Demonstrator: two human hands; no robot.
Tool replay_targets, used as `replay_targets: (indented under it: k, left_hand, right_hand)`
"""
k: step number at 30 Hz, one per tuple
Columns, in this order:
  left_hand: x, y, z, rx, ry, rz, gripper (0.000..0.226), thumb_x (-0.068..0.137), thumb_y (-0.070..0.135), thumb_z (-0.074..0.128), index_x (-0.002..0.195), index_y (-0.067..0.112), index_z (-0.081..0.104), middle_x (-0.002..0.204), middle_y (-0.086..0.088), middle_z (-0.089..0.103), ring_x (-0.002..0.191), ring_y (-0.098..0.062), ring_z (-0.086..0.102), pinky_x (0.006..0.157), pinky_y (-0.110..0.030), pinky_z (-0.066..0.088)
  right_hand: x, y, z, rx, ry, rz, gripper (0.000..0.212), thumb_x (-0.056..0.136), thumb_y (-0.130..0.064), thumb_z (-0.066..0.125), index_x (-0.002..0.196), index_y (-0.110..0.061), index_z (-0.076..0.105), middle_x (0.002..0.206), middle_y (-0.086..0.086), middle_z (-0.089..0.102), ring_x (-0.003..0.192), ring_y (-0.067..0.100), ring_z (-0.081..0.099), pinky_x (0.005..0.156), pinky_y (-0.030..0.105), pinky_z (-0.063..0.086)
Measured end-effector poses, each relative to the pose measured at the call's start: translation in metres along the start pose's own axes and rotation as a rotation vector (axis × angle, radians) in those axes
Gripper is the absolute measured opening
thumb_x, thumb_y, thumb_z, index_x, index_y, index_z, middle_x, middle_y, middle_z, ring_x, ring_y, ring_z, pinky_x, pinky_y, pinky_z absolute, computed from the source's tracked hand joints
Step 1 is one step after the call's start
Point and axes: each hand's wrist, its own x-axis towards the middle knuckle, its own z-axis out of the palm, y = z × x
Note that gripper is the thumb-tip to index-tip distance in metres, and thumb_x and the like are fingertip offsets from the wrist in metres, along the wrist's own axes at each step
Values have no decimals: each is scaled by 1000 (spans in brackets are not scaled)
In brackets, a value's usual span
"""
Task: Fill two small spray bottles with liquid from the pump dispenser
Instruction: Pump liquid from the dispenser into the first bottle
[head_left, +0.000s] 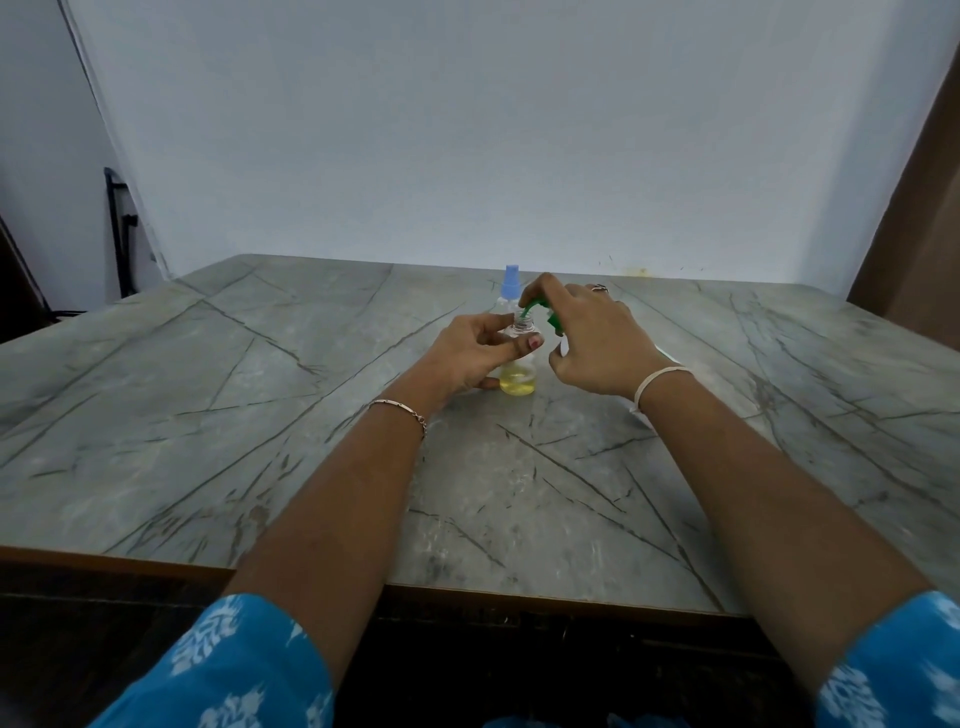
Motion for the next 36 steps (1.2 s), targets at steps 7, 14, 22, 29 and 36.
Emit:
replay_targets:
  k: [7,14,22,29,36]
  left_hand:
    - [1,-1,-1,6,0,5,55,82,37,70,131,16,56,109,-1,66,104,-16,61,72,-26,58]
    - [0,-1,-1,19,2,15,55,81,38,71,129,16,57,107,-2,66,95,-9,62,64,-21,57]
    - [-2,0,0,0,5,15,53,83,36,70,129,15,57,95,4,65,90,-7,63,64,-21,56]
    - [-1,-1,0,15,10,6,55,81,38,72,130,17,57,107,-2,66,99,-11,63,73,-27,59]
    - [-2,-1,-1,-15,-10,8,45,81,34,72,123,19,63,110,-7,68,94,-9,64,77,-30,59]
  right_hand:
    - [-6,2,-2,-59,1,3,70,76,-21,64,135,-37,31,91,-1,52,87,22,49,82,45,50]
    - [-6,0,-2,-54,7,9,63,75,-18,63,129,-34,34,94,1,56,90,26,53,82,46,50]
    - [-7,-2,-3,-70,19,2,64,75,-18,63,131,-33,35,93,-2,53,97,28,53,84,46,48]
    - [-9,2,-3,-42,8,-10,67,76,-18,62,132,-36,32,92,-3,54,94,26,53,83,45,49]
    - [-3,-1,-1,-21,50,-3,55,75,-17,63,123,-29,39,99,3,60,96,29,54,84,45,47]
